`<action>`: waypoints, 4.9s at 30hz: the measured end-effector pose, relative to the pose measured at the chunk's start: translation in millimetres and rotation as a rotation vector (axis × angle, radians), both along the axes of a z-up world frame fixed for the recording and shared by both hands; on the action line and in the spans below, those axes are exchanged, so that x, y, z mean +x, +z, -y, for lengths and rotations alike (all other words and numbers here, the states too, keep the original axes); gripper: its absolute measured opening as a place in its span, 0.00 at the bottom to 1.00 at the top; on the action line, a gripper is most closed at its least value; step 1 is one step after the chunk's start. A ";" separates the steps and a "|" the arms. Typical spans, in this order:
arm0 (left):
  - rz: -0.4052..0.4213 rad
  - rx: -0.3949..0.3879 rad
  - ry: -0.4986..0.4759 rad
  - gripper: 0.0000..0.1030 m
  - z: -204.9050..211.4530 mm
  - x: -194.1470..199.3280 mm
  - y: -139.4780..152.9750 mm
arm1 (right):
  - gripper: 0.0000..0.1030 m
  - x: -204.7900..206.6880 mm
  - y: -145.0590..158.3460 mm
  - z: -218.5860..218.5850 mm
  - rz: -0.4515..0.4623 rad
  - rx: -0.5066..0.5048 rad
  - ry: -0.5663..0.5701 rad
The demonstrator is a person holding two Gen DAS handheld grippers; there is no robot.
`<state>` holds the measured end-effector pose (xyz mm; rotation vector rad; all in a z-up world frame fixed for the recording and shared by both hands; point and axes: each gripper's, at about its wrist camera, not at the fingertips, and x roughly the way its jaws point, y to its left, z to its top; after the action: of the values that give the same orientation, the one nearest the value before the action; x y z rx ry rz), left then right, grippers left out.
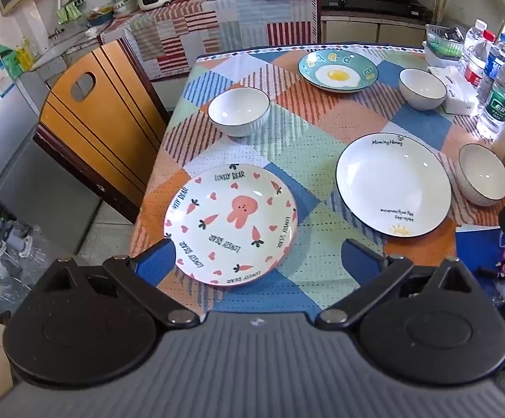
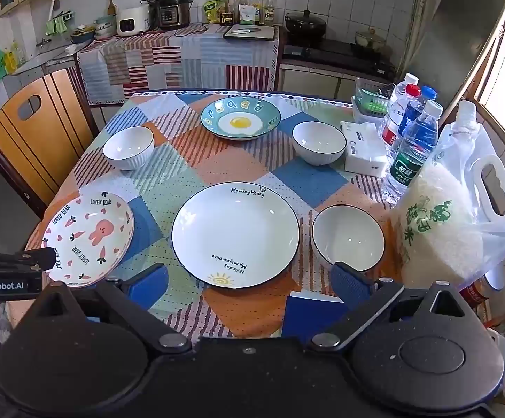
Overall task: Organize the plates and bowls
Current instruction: 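Move both grippers toward the white Morning Honey plate rim, then close both grippers side by side on the Morning Honey plate rim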
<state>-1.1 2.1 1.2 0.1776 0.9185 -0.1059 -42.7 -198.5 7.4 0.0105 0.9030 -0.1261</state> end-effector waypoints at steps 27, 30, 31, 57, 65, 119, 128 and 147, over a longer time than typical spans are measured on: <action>0.000 -0.053 0.011 0.92 -13.4 -1.3 -7.9 | 0.98 -4.4 -9.5 2.1 -0.010 -0.022 0.000; 0.008 -0.040 -0.004 0.92 -11.8 -3.2 -6.6 | 0.98 -4.6 -9.9 0.5 -0.013 -0.025 0.003; 0.009 -0.039 -0.008 0.92 -11.4 -3.8 -6.2 | 0.98 -5.0 -10.3 -0.3 -0.014 -0.028 0.006; -0.013 -0.092 -0.024 0.91 -14.3 -6.3 -10.5 | 0.98 -7.0 -13.6 0.4 -0.022 -0.039 0.005; 0.017 -0.103 0.011 0.91 -21.1 -8.8 -13.4 | 0.98 -7.1 -16.5 2.3 -0.033 -0.042 -0.005; 0.001 -0.101 -0.171 0.92 53.2 88.8 -77.1 | 0.95 53.2 -128.1 85.2 0.153 0.365 0.050; -0.087 -0.157 -0.217 0.92 79.2 121.8 -126.2 | 0.90 62.2 -177.0 97.8 0.069 0.443 -0.029; -0.259 -0.295 -0.209 0.33 82.8 149.4 -189.8 | 0.21 74.3 -215.4 115.5 0.120 0.486 -0.124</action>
<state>148.4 -80.7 -188.6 -0.0160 1.1284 -0.4635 31.6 -314.0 -207.9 0.5208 0.7946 -0.0182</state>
